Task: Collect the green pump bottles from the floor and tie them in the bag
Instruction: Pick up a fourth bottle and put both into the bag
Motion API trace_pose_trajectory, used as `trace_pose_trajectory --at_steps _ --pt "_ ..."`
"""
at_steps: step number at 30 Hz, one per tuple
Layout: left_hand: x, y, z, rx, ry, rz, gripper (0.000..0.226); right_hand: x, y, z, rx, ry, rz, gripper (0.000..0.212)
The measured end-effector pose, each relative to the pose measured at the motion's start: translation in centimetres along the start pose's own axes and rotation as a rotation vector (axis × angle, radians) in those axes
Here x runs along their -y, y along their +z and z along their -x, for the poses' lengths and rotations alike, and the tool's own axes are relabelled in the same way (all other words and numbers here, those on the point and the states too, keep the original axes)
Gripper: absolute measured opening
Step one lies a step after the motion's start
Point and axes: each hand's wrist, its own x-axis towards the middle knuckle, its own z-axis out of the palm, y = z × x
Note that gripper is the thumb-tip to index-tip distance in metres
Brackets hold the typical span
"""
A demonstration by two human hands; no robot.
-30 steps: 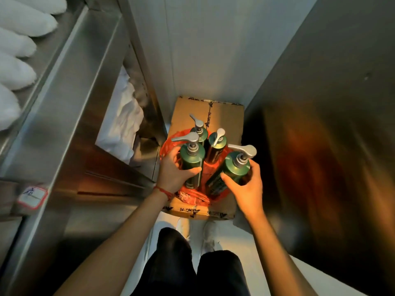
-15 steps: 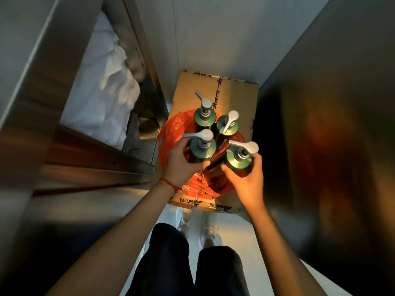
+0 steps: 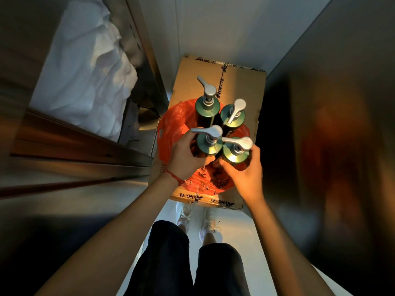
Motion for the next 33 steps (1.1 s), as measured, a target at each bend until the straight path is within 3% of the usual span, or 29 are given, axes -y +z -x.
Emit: trace_pose_trajectory --at_steps 33 --pt "0.4 -0.5 2.4 0.014 -0.061 -0.04 0.069 0.0 -0.2 0.9 0.108 -0.065 0.009 0.071"
